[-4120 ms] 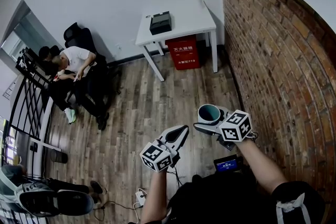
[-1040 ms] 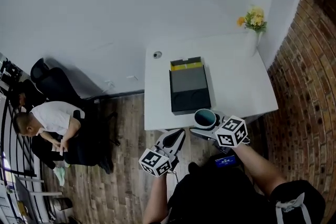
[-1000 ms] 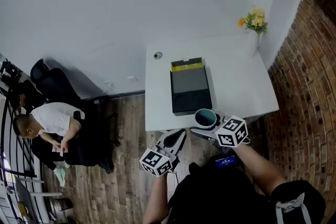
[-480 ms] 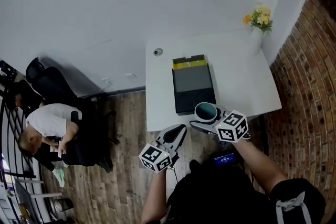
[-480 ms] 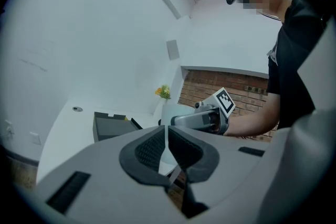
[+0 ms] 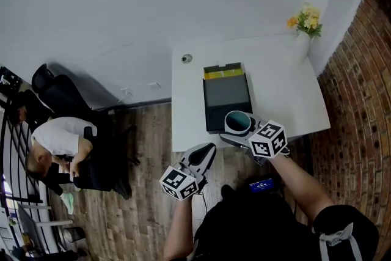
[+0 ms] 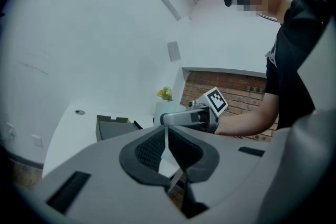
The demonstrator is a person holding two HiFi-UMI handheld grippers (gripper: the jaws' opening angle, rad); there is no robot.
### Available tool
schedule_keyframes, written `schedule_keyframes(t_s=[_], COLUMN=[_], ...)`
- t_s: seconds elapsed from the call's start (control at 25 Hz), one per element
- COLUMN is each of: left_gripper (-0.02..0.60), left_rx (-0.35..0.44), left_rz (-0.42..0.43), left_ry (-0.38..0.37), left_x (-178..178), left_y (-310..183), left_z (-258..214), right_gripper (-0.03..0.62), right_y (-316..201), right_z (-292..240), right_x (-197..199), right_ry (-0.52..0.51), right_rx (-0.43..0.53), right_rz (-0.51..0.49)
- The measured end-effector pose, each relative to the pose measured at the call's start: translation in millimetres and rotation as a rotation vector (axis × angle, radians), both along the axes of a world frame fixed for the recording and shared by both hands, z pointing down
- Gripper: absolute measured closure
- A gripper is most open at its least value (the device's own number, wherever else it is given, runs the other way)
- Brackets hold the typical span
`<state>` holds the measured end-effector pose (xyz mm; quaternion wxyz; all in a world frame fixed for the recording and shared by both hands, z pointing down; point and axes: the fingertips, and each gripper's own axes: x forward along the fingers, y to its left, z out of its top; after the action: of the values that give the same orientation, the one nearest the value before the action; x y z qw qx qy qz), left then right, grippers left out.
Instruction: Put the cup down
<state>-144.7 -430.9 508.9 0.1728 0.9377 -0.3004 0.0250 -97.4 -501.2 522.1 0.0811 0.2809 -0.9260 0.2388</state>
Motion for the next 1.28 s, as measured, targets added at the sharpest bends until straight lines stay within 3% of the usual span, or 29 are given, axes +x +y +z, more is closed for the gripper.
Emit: schedule_keyframes(t_s=[0.6,0.92,1.08,1.28], left_gripper=[0.572,0.572,0.572,0.572], left_rx=[-0.035,-0.077,-0.082,-0.086], left_rz=[-0.111,-0.165,-0.159,-0.15], left_ry=[-0.036,-0.039,-0.037,-0.03], left_x=[-34,-51,-54,-53], left_y=[8,12,8,2], left_z=[3,19,21,22], right_gripper=[0.194,0.194,0.194,0.194], right_y=[-73,-93,-86,-81], right_z=[34,48,48,48], right_x=[-37,-59,-68,-66], right_ry=[0.043,0.138,0.171,0.158], right_rx=[0.017,0.145,0.264,0.321], right_rz=[-0.016,-0.053,-0.079,-0.062])
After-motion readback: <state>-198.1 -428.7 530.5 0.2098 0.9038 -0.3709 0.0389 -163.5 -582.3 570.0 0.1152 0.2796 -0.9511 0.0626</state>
